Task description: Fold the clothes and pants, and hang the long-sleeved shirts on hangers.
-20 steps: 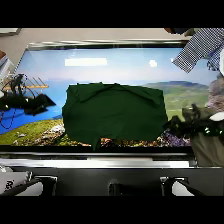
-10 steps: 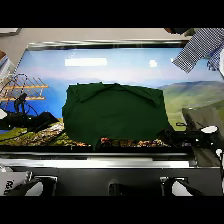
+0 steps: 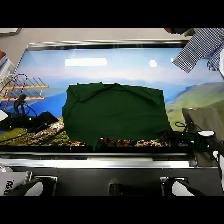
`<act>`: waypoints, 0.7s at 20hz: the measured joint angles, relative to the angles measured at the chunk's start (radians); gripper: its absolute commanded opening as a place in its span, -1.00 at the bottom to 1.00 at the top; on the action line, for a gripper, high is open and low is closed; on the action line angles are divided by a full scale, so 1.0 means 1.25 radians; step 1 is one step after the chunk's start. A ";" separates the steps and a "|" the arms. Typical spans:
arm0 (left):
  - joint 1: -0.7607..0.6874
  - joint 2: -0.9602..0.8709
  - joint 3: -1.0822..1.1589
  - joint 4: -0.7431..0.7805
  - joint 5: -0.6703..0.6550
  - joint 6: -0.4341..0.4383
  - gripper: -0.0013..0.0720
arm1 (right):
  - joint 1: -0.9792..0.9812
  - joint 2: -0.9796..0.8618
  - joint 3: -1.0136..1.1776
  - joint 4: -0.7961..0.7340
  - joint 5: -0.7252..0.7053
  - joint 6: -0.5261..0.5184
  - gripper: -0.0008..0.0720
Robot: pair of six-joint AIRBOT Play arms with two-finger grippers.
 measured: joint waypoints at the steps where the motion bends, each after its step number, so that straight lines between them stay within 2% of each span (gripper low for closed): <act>1: 0.006 0.000 -0.010 0.000 0.008 0.001 0.88 | 0.000 -0.001 0.000 0.014 -0.002 -0.007 -0.91; 5: 0.023 -0.005 -0.089 -0.026 0.081 0.034 0.86 | 0.000 -0.003 0.000 0.049 0.021 -0.018 -0.90; 9: 0.026 -0.048 -0.169 -0.121 0.171 0.117 0.86 | 0.000 -0.003 0.000 0.060 0.036 0.009 -0.90; 14: 0.019 -0.126 -0.198 -0.232 0.220 0.210 0.86 | 0.000 -0.003 0.000 0.064 0.041 0.027 -0.91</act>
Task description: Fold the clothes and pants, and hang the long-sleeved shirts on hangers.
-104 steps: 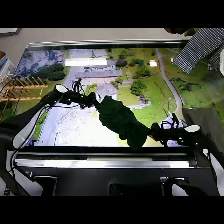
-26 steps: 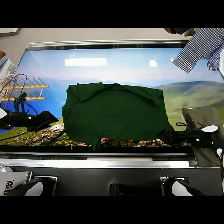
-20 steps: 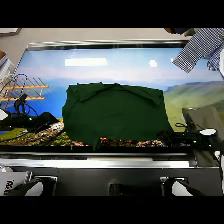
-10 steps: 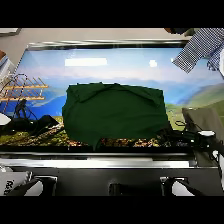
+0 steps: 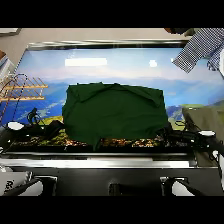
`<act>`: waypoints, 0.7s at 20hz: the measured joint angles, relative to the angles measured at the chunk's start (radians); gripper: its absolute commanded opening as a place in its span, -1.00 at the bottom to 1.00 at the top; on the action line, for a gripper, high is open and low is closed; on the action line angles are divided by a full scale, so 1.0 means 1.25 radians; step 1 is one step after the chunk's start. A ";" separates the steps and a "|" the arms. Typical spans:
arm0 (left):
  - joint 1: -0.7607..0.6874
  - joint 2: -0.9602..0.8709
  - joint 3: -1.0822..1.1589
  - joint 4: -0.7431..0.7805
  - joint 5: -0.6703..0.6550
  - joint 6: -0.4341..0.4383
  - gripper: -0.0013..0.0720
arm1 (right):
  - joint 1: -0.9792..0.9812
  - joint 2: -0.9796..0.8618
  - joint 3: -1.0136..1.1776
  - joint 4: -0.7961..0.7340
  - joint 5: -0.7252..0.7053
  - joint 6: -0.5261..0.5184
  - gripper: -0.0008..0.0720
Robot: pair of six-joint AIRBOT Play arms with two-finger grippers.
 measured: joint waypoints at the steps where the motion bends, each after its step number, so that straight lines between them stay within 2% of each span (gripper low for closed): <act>1: -0.005 -0.013 -0.002 -0.023 0.005 0.016 0.86 | 0.000 0.000 0.000 0.001 0.000 0.003 -0.91; 4: -0.030 -0.042 -0.005 -0.072 0.019 0.043 0.85 | 0.000 0.000 0.000 0.002 0.000 0.009 -0.91; 5: -0.044 -0.049 -0.005 -0.083 0.022 0.050 0.78 | 0.000 0.000 0.000 0.002 0.001 0.009 -0.91; 6: -0.057 -0.054 -0.006 -0.088 0.023 0.056 0.46 | 0.000 0.000 0.000 0.002 0.003 0.009 -0.91; 7: -0.070 -0.059 -0.008 -0.087 0.026 0.057 0.00 | 0.000 0.003 0.000 0.002 0.003 0.009 -0.91; 8: -0.082 -0.063 -0.010 -0.079 0.025 0.058 -0.55 | 0.000 0.009 0.000 0.005 0.004 0.010 -0.91; 9: -0.090 -0.065 -0.011 -0.074 0.022 0.058 -0.92 | 0.000 0.016 0.000 0.005 0.005 0.012 -0.91; 14: -0.105 -0.055 0.009 -0.101 -0.018 0.062 -0.92 | 0.000 0.088 0.005 0.024 0.015 0.010 -0.91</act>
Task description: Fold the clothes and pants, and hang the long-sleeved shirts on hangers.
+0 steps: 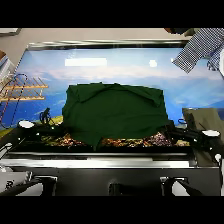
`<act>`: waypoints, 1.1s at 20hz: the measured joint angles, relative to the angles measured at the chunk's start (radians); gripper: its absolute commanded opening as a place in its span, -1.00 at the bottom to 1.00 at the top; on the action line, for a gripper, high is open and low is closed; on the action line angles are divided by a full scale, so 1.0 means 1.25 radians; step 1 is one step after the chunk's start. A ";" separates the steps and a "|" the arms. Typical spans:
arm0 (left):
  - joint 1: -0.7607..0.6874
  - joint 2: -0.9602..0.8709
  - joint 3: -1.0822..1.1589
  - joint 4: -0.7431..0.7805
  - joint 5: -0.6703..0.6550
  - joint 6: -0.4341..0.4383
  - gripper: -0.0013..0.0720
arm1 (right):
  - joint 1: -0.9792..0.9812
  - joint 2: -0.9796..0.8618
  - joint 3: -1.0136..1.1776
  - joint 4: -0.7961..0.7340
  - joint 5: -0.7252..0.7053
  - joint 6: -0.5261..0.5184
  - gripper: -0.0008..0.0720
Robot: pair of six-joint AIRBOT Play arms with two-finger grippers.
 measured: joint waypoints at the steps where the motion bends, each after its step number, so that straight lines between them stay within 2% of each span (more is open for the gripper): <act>1: -0.001 0.006 0.017 -0.005 -0.013 0.000 -0.92 | 0.000 0.018 0.009 0.010 0.006 -0.011 -0.91; 5: -0.007 0.043 0.158 -0.018 -0.046 -0.012 -0.92 | 0.000 0.078 0.133 0.054 0.022 -0.048 -0.91; 10: -0.009 0.101 0.521 0.002 -0.076 -0.068 -0.92 | 0.000 0.104 0.491 0.063 0.055 -0.061 -0.91; 12: -0.009 0.134 0.685 0.068 -0.095 -0.128 -0.92 | 0.000 0.126 0.662 0.037 0.065 -0.046 -0.91; 16: -0.009 0.237 0.933 0.272 -0.126 -0.301 -0.92 | -0.001 0.207 0.938 -0.065 0.074 0.024 -0.91; 19: -0.009 0.334 1.012 0.398 -0.143 -0.401 -0.92 | -0.002 0.288 1.030 -0.137 0.073 0.084 -0.91; 22: -0.009 0.402 1.040 0.492 -0.186 -0.469 -0.92 | -0.002 0.355 1.066 -0.195 0.068 0.148 -0.91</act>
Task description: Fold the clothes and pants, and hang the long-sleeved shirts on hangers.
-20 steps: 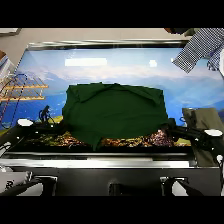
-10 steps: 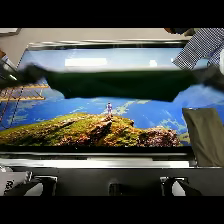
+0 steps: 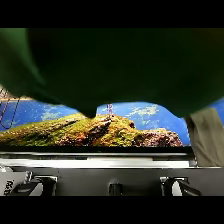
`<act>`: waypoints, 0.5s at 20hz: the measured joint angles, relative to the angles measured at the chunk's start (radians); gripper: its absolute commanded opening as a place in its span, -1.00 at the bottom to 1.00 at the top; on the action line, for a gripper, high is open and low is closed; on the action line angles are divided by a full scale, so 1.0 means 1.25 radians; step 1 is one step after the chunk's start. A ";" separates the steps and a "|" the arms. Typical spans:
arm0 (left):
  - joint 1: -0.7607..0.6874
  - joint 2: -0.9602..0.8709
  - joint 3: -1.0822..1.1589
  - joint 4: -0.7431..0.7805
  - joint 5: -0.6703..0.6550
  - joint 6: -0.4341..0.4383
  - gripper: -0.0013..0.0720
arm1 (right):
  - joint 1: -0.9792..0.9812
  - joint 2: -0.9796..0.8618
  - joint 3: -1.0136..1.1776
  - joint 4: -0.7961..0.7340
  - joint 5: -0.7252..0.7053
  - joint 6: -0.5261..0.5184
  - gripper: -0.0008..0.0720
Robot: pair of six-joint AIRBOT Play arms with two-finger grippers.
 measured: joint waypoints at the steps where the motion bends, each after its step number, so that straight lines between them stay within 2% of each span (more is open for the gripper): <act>1: 0.000 0.013 0.005 0.022 -0.014 -0.014 -0.92 | 0.000 0.011 0.005 -0.013 -0.003 0.020 -0.91; 5: 0.000 0.009 -0.012 0.074 -0.069 -0.031 -0.92 | 0.000 -0.013 0.014 -0.032 0.018 0.098 -0.91; 10: -0.001 -0.132 -0.109 0.065 -0.091 0.028 -0.92 | 0.041 -0.203 -0.061 -0.018 0.134 0.153 -0.91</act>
